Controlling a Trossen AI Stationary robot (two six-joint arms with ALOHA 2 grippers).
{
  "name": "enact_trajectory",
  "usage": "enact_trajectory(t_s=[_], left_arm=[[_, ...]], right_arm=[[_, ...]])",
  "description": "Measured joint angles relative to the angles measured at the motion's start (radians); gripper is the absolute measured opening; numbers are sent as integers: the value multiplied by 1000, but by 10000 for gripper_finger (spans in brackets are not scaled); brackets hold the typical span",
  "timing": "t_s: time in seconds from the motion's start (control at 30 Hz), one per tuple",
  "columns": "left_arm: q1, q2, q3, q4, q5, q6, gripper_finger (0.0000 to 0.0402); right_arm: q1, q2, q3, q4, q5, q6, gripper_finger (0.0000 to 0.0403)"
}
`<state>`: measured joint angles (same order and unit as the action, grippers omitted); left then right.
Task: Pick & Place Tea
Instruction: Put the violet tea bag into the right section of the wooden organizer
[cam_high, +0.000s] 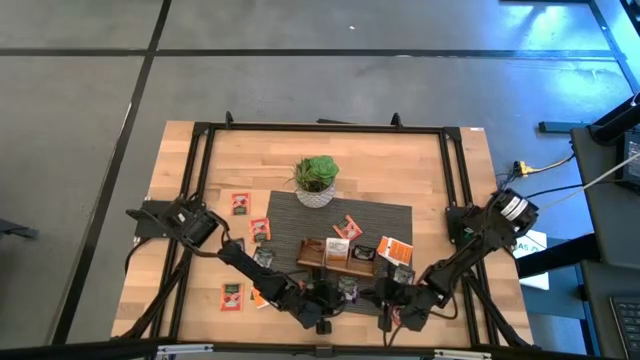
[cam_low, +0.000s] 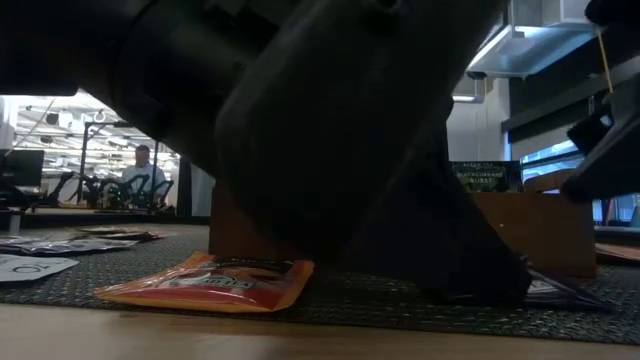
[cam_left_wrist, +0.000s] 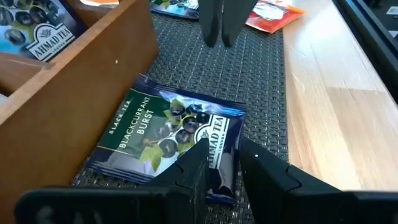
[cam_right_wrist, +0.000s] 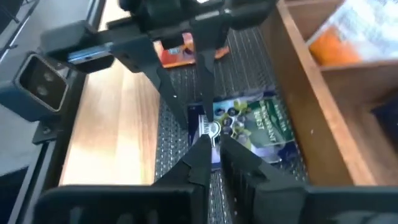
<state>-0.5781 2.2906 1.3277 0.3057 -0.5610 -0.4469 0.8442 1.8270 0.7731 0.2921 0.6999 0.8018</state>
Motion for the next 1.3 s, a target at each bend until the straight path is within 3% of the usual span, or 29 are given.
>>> enact_trajectory(t_s=[0.17, 0.4, 0.57, 0.77, 1.3], left_arm=[[-11, 2, -1, -5, 6, -5, 88], [-39, 4, -3, -2, 28, -10, 88], [-40, 5, -3, -2, 28, -8, 88], [-41, 5, -4, -3, 29, 31, 88], [-47, 6, -5, -2, 7, 49, 88]], right_arm=[[-9, 11, 0, -4, -55, 136, 91], [-37, 11, 0, -7, -77, 350, 196], [-62, 11, 0, -4, -129, 401, 241], [-88, 11, -1, -30, -121, 472, 241], [-144, 11, -1, -49, -206, 451, 172]])
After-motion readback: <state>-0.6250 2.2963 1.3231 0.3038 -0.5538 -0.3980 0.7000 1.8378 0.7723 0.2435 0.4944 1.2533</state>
